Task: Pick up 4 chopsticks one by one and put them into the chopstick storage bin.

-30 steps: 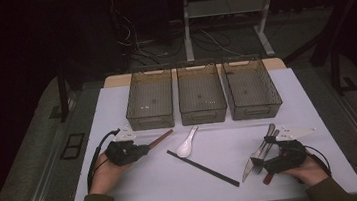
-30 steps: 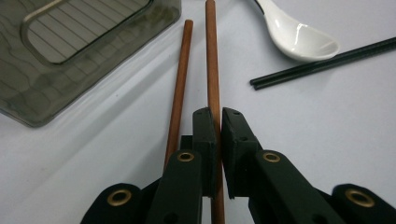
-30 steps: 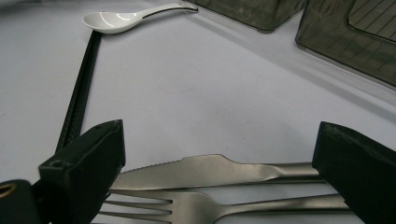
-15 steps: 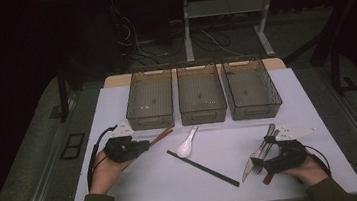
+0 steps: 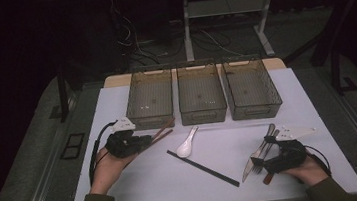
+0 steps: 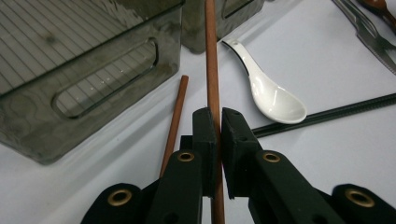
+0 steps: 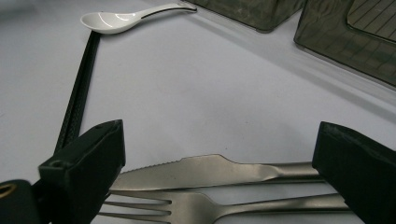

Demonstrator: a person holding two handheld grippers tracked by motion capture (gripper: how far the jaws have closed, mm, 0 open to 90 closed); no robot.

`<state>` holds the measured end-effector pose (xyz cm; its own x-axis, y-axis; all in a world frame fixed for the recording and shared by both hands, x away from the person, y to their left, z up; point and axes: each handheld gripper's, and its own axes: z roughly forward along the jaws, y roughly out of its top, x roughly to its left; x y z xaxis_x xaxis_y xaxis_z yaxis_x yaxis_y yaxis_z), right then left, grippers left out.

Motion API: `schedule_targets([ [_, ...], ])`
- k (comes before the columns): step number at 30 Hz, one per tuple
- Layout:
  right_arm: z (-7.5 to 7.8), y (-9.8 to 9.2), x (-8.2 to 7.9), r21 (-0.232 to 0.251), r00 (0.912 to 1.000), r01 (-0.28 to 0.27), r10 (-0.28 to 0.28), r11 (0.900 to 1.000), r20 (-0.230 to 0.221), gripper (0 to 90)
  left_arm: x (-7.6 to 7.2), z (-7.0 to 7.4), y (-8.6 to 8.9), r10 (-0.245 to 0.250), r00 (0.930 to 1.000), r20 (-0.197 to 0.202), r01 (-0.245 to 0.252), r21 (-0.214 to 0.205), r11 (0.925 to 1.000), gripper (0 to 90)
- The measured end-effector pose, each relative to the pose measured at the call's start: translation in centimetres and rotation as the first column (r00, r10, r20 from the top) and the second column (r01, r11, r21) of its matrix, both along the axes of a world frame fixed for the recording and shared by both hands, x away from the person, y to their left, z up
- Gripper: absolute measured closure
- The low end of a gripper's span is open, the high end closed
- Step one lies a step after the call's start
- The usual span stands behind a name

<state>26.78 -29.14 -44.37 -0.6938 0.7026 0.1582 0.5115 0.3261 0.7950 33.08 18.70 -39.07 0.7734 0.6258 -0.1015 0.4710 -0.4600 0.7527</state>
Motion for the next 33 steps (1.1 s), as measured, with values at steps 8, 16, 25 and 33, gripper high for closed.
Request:
schedule_targets([
  [8, 0.0, -0.1, 0.1, 0.002, 1.0, 0.001, -0.001, 1.0, 0.004, 2.5, 0.7, 0.7, -0.5, -0.003, 1.0, 0.004, 0.003, 0.013, 0.9999, 83.9],
  [16, 0.0, -0.1, 0.1, 0.004, 1.0, 0.003, -0.003, 1.0, 0.003, 2.5, 1.8, 1.2, -0.7, 0.005, 0.9999, 0.015, -0.005, 0.007, 1.0, 83.9],
  [25, 0.0, -0.1, 0.1, 0.005, 1.0, 0.003, -0.003, 1.0, 0.002, 2.5, 3.3, 1.9, -1.1, 0.012, 0.9997, 0.02, -0.011, -0.003, 0.9999, 83.9],
  [33, 0.0, -0.1, 0.1, 0.005, 1.0, 0.002, -0.002, 1.0, 0.003, 2.5, 4.9, 2.4, -1.1, 0.034, 0.9994, 0.006, -0.034, -0.006, 0.9994, 83.9],
])
